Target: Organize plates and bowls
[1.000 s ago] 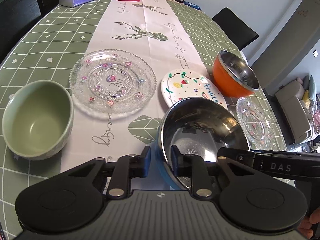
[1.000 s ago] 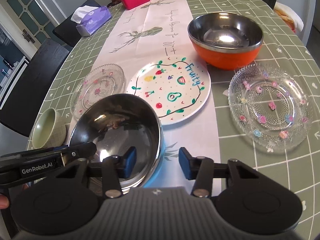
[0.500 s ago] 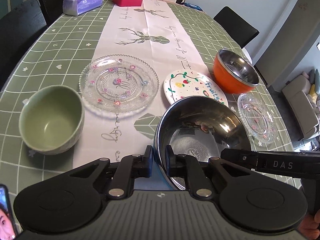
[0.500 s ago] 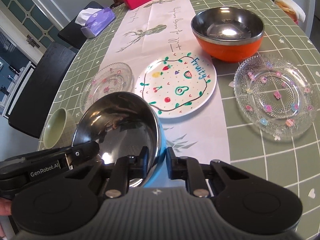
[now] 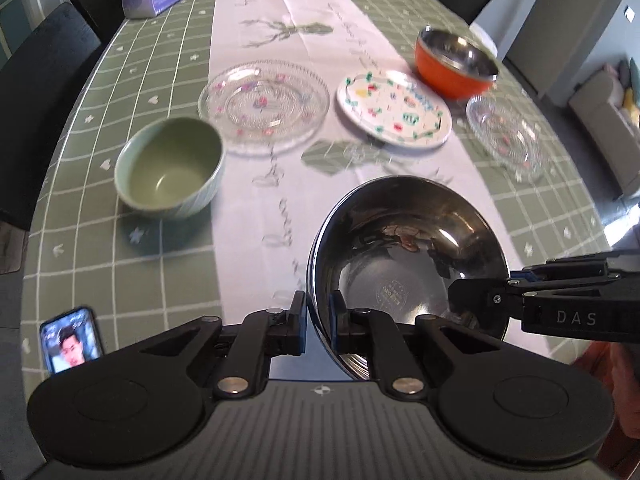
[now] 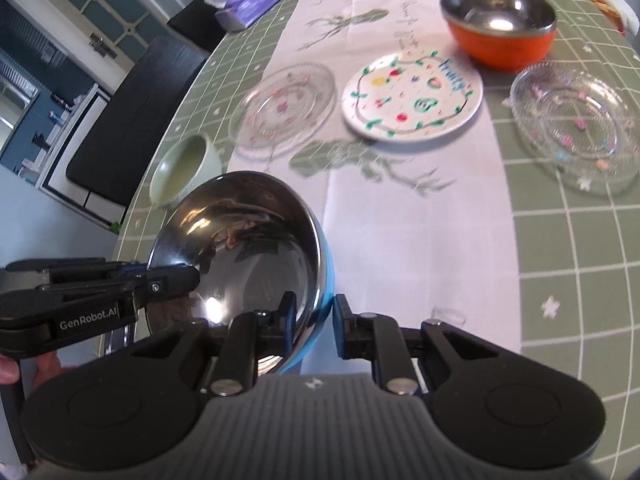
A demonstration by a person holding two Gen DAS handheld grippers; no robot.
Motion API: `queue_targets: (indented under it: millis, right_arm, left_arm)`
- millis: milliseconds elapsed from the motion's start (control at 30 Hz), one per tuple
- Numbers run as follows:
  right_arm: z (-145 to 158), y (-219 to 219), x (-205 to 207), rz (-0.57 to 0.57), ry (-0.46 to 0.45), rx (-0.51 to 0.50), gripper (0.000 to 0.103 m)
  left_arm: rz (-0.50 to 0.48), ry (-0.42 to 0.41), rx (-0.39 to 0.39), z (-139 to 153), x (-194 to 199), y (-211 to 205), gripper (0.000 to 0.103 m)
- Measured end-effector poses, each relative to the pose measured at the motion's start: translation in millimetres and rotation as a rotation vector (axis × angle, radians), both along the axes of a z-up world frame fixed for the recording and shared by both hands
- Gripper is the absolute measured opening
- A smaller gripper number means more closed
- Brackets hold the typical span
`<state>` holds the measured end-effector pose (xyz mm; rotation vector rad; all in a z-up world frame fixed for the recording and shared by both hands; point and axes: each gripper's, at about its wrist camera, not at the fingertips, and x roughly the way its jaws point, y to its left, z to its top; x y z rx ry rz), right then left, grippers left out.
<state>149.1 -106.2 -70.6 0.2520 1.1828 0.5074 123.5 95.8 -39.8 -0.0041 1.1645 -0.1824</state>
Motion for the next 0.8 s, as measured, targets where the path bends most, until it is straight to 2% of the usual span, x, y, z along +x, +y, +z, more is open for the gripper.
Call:
queue_targets:
  millis: [300,500,667,800]
  right_arm:
    - [-15,21,-22,0.065,0.092,0.02,0.017]
    - [-15,34,-25,0.09,0.101,0.008,0.017]
    - [-14,42,-29,0.111,0.102,0.003,0.018]
    - [-18,48,-30,0.12,0.114,0.011,0.018]
  left_arm:
    - [-0.163,0.119,0.109,-6,-15,9,0.013]
    - [-0.222,0.196,0.098,-8,-10,20,0.014]
    - [-0.276,0.216,0.125,-9,-12,24,0.014]
    - [-0.276,0.226,0.133,-12,-12,29,0.014]
